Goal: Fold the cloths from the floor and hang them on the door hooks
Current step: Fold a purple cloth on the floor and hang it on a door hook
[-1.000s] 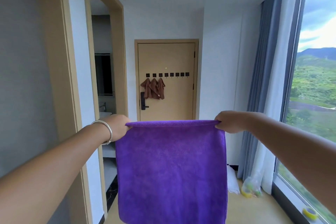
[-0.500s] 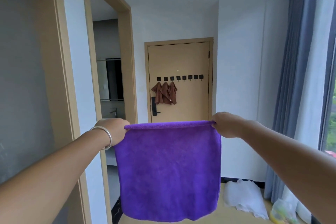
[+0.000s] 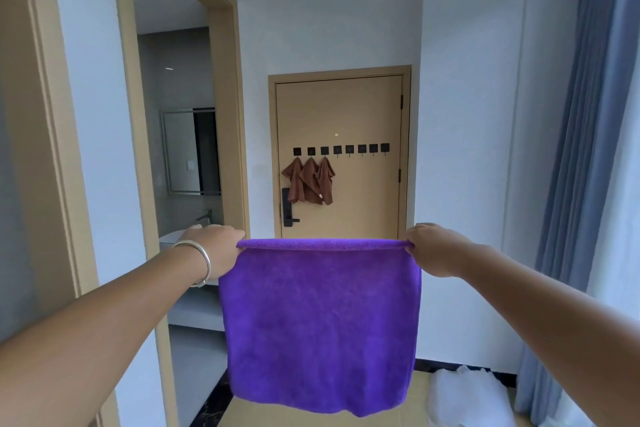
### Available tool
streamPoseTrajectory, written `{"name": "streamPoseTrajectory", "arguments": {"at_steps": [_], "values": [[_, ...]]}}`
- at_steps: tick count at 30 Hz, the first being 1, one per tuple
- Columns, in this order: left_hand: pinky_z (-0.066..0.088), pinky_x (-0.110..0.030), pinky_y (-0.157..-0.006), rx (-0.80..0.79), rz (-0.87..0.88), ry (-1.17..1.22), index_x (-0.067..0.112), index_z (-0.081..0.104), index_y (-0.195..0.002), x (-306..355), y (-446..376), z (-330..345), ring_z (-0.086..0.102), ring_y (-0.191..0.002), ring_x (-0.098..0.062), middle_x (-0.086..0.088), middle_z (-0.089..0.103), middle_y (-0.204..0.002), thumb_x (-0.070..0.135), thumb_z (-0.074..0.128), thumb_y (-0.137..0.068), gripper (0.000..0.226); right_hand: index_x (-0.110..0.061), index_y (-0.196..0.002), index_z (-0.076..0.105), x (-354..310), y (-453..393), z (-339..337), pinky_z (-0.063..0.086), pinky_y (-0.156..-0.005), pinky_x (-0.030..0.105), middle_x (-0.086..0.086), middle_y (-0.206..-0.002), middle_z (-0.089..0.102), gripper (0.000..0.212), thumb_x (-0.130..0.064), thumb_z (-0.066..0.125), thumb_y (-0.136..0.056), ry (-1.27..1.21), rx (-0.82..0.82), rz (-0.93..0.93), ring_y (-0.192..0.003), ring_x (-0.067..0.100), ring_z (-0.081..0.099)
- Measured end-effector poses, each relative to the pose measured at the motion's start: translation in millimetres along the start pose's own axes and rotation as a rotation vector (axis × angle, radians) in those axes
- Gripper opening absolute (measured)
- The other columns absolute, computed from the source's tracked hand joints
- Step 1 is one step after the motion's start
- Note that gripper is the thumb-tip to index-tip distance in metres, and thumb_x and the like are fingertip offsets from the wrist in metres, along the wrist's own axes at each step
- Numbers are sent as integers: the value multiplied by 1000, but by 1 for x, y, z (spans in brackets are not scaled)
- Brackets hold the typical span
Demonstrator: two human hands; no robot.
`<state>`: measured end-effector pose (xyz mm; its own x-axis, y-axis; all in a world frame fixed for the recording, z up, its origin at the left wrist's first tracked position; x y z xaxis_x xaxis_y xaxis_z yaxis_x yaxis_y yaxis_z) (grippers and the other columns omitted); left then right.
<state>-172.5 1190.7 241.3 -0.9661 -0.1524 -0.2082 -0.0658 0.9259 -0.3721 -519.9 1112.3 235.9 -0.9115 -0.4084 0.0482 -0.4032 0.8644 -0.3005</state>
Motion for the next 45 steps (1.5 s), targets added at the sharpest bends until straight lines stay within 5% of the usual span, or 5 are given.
{"name": "streamPoseTrajectory", "arguments": {"at_steps": [6, 27, 31, 37, 45], "values": [[40, -34, -79, 3, 38, 6, 26, 43, -72, -3, -84, 31, 54, -81, -15, 8, 56, -81, 21, 29, -97, 28, -19, -93, 62, 19, -71, 26, 51, -86, 39, -1, -100, 57, 28, -18, 34, -96, 24, -24, 39, -97, 19, 55], [48, -35, -82, 20, 134, 54, 26, 53, -78, -63, -405, 174, 56, -78, -13, 8, 57, -83, 21, 30, -95, 29, -19, -100, 65, 47, -396, 106, 51, -85, 36, -2, -104, 57, 30, -25, 36, -99, 64, 8, 96, -97, 17, 56], [46, -35, -83, 3, 127, 49, 25, 55, -79, -57, -458, 206, 56, -79, -13, 7, 57, -83, 20, 31, -94, 29, -22, -90, 62, 69, -457, 135, 46, -69, 26, -7, -90, 53, 26, -25, 38, -100, 56, 15, 81, -83, 9, 51], [39, -30, -69, -3, 69, 122, 28, 48, -70, -43, -546, 234, 53, -74, -12, 9, 55, -78, 24, 31, -94, 30, -30, -75, 52, 116, -560, 155, 44, -68, 26, -11, -85, 48, 29, -24, 37, -99, -12, 72, 26, -80, 8, 48], [44, -32, -71, -14, 4, 132, 25, 49, -72, -14, -661, 261, 59, -79, -18, 5, 58, -82, 22, 33, -95, 28, -23, -104, 65, 179, -678, 181, 51, -87, 34, -6, -104, 57, 27, -22, 39, -100, -46, 88, -22, -101, 14, 53]]}}
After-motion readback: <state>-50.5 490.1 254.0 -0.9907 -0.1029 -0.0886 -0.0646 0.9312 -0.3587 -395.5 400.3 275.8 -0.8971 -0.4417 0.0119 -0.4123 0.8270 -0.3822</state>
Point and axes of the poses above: each hand's wrist, its own y-axis away from the middle knuckle, its own z-axis out of the palm, x = y × z, the point moved 8 cm from there along -y, towards the middle knuckle
